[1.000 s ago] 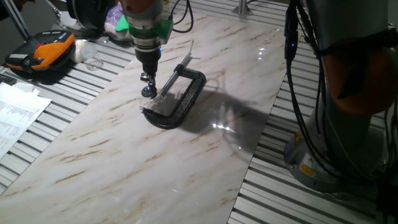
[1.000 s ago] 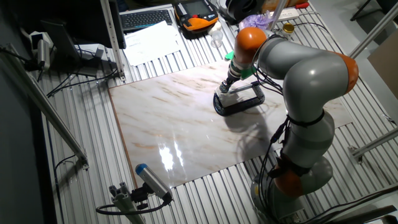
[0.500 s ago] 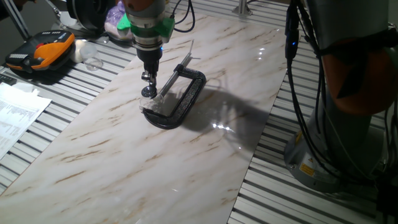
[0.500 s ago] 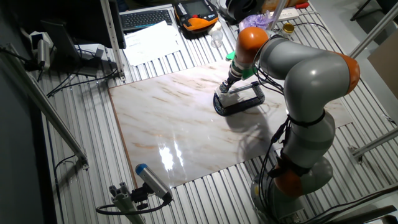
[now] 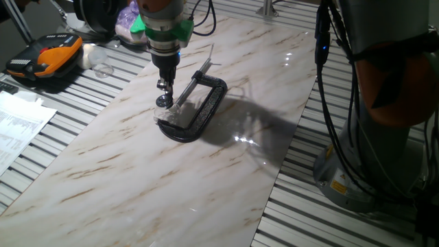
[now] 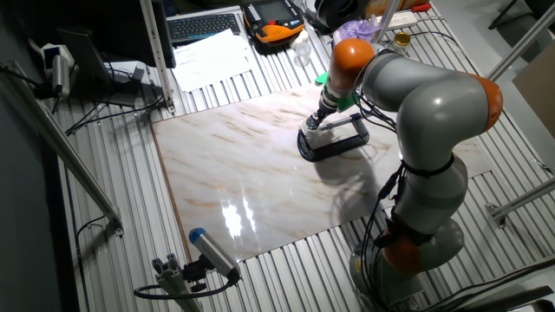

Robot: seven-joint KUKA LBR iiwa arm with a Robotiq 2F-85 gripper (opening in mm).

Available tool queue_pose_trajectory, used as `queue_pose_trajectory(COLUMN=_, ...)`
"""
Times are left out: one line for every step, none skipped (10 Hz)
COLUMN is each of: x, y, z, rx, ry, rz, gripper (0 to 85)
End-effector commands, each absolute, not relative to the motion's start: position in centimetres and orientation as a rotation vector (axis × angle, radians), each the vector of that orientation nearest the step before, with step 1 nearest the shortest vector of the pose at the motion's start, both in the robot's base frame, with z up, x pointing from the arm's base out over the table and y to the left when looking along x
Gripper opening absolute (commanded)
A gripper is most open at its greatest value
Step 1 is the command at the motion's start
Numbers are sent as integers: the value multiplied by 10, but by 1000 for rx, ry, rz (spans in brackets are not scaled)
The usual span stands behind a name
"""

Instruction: Screw the lid onto the jar

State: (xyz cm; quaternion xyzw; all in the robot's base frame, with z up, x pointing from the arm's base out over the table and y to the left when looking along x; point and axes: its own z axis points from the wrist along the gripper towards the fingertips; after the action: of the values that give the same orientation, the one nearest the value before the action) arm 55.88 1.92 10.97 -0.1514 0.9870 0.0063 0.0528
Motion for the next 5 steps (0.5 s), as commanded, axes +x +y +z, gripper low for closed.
queue_pose_trajectory(x=559, y=19, z=110, rx=-460, ry=3001, rz=19, gripper=0)
queue_pose_trajectory(x=558, y=19, z=111, rx=-460, ry=3001, rz=19, gripper=0)
queue_pose_trajectory(x=558, y=18, z=111, rx=-460, ry=3001, rz=19, gripper=0)
queue_pose_trajectory(x=558, y=18, z=110, rx=-460, ry=3000, rz=17, gripper=0)
queue_pose_trajectory(x=558, y=18, z=109, rx=-459, ry=2998, rz=17, gripper=0)
